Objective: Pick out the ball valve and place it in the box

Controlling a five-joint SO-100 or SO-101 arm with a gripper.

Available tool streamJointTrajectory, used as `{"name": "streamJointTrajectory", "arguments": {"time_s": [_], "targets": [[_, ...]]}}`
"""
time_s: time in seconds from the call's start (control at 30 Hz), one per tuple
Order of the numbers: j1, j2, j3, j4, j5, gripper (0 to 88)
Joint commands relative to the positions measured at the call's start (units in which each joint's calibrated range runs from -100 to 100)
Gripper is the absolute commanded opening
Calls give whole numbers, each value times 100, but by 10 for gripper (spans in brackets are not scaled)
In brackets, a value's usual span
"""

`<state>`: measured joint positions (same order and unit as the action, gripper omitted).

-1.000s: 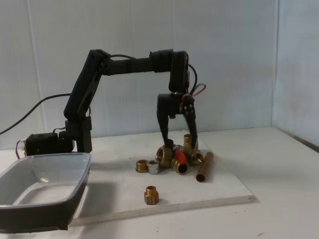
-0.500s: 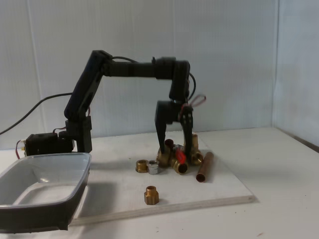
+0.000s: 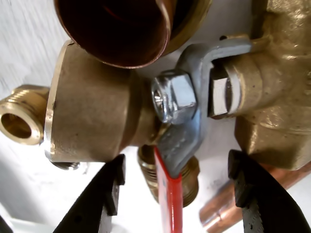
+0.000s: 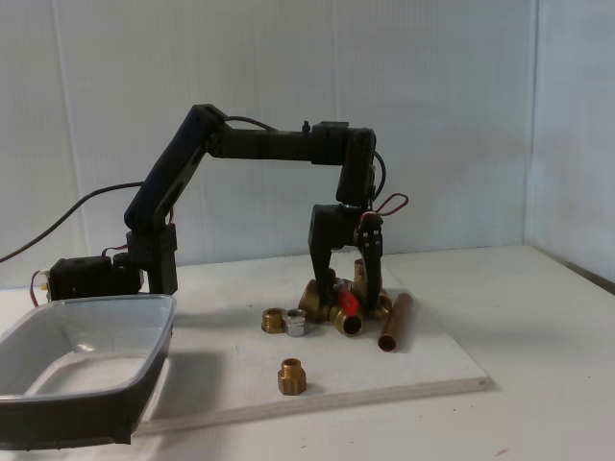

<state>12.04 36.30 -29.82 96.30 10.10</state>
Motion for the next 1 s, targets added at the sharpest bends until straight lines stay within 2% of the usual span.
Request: {"name": "streamJointTrajectory", "arguments": {"time_s": [0.0, 0.17, 0.4, 0.5, 0.87, 0.97], "targets": [[-16, -73, -240, 51, 10, 227], [-16, -65, -213, 51, 4, 215], [-45, -56, -195, 51, 4, 0], [-45, -56, -177, 51, 4, 20], [-53, -150, -384, 284, -1, 8], [-82, -150, -1025, 301, -249, 8]]}}
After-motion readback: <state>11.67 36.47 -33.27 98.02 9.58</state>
